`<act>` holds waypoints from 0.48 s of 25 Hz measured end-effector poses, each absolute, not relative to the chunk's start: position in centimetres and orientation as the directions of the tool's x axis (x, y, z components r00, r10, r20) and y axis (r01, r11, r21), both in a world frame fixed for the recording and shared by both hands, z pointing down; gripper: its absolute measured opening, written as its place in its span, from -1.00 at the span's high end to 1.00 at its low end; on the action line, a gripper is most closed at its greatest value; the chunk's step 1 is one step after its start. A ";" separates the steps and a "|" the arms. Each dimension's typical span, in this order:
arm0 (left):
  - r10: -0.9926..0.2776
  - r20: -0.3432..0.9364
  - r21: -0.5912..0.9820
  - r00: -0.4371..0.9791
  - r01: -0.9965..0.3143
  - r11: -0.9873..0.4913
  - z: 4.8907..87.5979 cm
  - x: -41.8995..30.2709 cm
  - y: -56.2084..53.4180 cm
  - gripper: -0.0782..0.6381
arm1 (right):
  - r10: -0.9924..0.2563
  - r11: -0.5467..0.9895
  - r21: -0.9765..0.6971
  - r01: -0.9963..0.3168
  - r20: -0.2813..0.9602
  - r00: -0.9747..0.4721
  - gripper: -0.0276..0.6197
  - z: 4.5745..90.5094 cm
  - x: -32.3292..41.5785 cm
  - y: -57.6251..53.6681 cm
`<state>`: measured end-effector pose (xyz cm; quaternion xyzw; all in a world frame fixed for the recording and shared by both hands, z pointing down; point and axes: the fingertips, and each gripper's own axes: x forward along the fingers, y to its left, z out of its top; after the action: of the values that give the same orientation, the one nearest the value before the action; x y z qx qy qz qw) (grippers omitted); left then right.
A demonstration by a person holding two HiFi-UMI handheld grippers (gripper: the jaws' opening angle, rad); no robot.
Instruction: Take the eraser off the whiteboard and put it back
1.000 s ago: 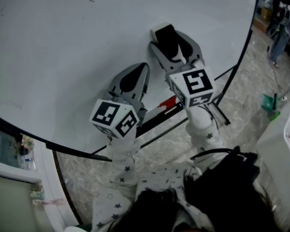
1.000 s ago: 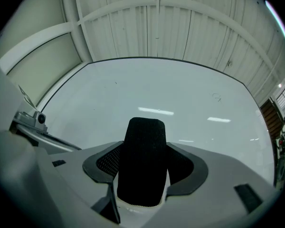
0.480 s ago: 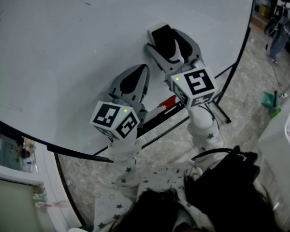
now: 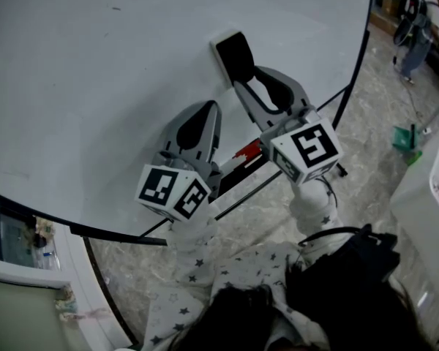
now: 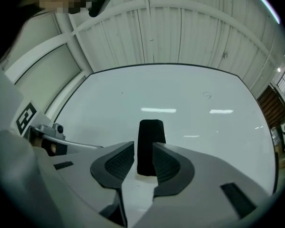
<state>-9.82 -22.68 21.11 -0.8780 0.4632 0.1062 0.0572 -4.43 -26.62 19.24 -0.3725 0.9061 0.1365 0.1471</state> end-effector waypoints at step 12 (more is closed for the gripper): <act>-0.785 -0.194 0.049 0.589 -0.793 -0.607 23.5 -8.2 -23.5 0.78 | -0.625 0.751 0.076 -0.656 -0.239 -0.743 0.89 23.6 -4.8 -26.2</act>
<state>-8.25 -23.47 23.53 -0.8910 0.4427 0.0984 0.0217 -4.80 -26.24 23.56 -0.3444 0.9303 0.0777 0.0996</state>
